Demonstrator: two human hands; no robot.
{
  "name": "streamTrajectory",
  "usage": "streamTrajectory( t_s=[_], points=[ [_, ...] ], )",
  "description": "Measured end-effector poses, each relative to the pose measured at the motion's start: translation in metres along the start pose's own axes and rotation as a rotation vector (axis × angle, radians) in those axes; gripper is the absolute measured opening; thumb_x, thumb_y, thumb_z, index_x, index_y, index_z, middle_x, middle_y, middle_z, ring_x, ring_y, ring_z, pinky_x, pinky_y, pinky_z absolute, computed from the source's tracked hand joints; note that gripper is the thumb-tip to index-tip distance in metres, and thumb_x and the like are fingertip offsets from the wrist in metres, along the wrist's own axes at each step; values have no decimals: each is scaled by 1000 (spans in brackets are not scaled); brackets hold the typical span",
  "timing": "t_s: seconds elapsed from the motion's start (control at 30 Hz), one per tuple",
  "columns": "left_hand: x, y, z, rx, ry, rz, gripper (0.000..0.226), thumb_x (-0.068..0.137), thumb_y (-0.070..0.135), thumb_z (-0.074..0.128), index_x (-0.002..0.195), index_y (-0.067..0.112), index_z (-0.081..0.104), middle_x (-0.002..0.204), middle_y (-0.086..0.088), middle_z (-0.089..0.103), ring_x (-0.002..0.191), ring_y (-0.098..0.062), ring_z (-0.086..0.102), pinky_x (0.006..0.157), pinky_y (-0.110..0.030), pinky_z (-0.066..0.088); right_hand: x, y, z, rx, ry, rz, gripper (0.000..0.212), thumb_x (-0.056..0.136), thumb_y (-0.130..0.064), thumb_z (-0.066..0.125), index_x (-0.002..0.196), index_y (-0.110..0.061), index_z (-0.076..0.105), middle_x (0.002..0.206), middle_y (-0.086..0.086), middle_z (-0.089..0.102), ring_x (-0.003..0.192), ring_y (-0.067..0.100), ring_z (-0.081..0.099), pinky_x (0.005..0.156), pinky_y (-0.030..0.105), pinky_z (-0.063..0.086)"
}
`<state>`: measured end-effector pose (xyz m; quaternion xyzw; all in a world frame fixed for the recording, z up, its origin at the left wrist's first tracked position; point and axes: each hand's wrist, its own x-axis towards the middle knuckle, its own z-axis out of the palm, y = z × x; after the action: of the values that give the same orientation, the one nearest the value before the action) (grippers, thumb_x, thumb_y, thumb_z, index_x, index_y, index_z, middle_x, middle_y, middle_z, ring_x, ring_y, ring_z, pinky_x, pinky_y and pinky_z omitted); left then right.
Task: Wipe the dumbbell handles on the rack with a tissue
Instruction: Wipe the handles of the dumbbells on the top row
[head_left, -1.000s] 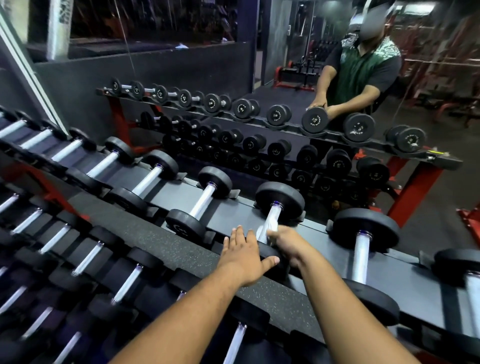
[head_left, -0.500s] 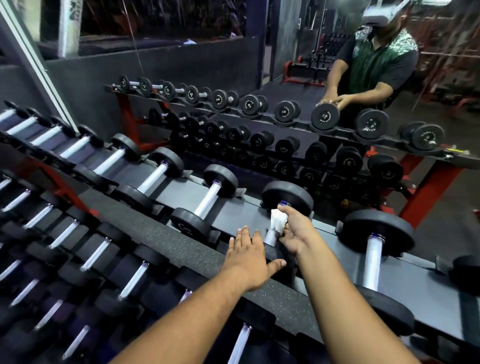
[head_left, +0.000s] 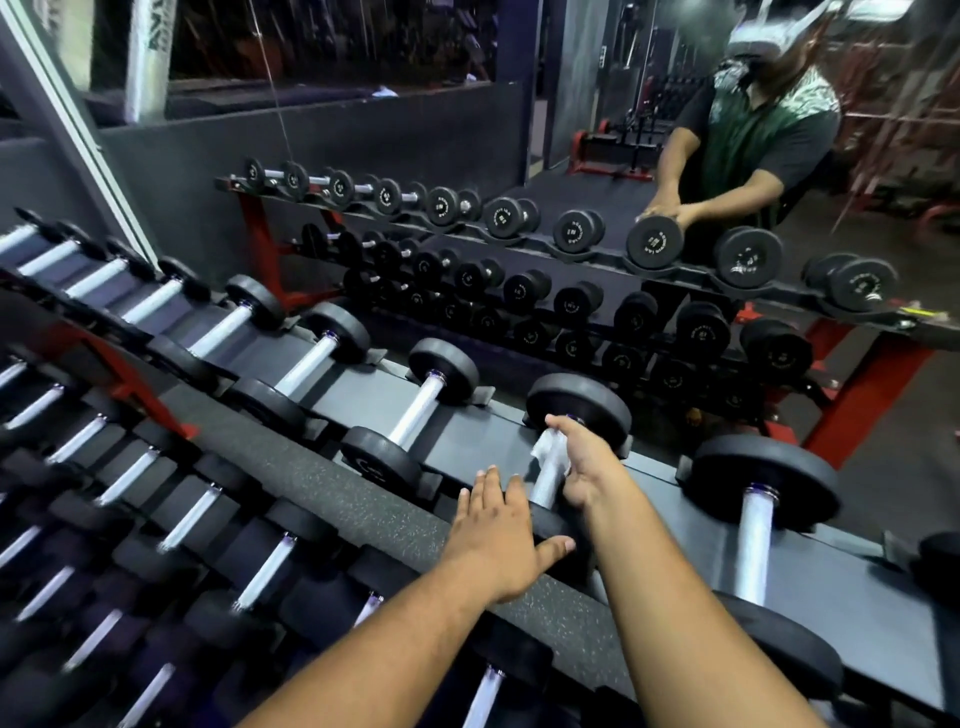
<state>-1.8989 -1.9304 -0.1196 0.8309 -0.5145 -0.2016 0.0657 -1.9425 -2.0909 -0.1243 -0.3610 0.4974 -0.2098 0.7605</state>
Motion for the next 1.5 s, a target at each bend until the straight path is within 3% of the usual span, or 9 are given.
streamTrajectory(
  t_s=[0.2, 0.43, 0.57, 0.77, 0.9, 1.03, 1.2, 1.3, 1.5],
  points=[
    [1, -1, 1, -8, -12, 3, 106, 91, 77, 39, 160, 11, -8, 166, -18, -17, 154, -30, -18, 126, -48, -4, -4, 6, -18, -105, -33, -50, 49, 79, -42, 76, 116, -11, 66, 103, 14, 72, 93, 28, 68, 87, 37, 49],
    [-3, 0, -3, -23, -16, -4, 105, 92, 75, 40, 160, 13, -10, 166, -17, -19, 153, -29, -20, 125, -46, -6, -22, 19, -12, -216, -40, -24, 47, 84, -36, 75, 114, -2, 65, 103, 20, 71, 90, 30, 67, 87, 40, 54],
    [-2, -1, -2, -22, -17, 0, 105, 92, 75, 40, 160, 12, -10, 166, -18, -19, 153, -29, -20, 125, -46, -7, -24, 25, -34, -290, -120, -76, 29, 89, -41, 68, 96, -13, 69, 68, -2, 69, 59, 12, 59, 72, 31, 46],
    [-6, 1, -4, -27, -7, -6, 103, 93, 74, 40, 160, 14, -10, 166, -17, -19, 153, -28, -20, 125, -46, -8, -25, 39, -19, -464, 0, -118, 20, 88, -22, 71, 96, -4, 69, 83, 12, 72, 69, 24, 66, 66, 32, 52],
    [-4, -1, -2, -30, -14, 5, 104, 92, 76, 39, 160, 13, -10, 166, -17, -18, 153, -29, -19, 125, -46, -8, -35, 36, -32, -737, 169, -491, 16, 91, -10, 50, 87, -13, 65, 83, 7, 68, 73, 24, 60, 60, 30, 42],
    [-4, -1, -2, -37, -11, 5, 104, 92, 76, 39, 160, 14, -10, 166, -17, -20, 153, -28, -21, 124, -45, -8, -38, 27, -35, -1318, 118, -725, 49, 96, -13, 40, 142, -28, 50, 127, 12, 64, 111, 35, 61, 87, 36, 47],
    [-3, -2, -2, -34, -16, 12, 104, 93, 75, 39, 160, 14, -11, 165, -17, -20, 153, -29, -21, 123, -45, -9, -46, 4, -47, -2173, -181, -980, 59, 96, -20, 31, 154, -29, 32, 162, -6, 28, 149, 15, 25, 119, 48, 19],
    [-3, 0, -3, -29, -14, 4, 104, 92, 76, 39, 160, 14, -10, 166, -17, -19, 153, -29, -20, 124, -46, -9, -31, -6, -52, -2445, 20, -955, 62, 99, -16, 25, 160, -15, 11, 167, 5, 10, 153, 22, 13, 121, 53, 13],
    [-5, 0, -3, -38, -14, -5, 105, 92, 75, 40, 160, 14, -10, 166, -17, -19, 153, -28, -20, 124, -46, -9, -10, 12, -27, -2579, -108, -999, 52, 94, -28, 24, 127, -21, 63, 135, 4, 60, 139, 24, 45, 107, 51, 36]
  ],
)
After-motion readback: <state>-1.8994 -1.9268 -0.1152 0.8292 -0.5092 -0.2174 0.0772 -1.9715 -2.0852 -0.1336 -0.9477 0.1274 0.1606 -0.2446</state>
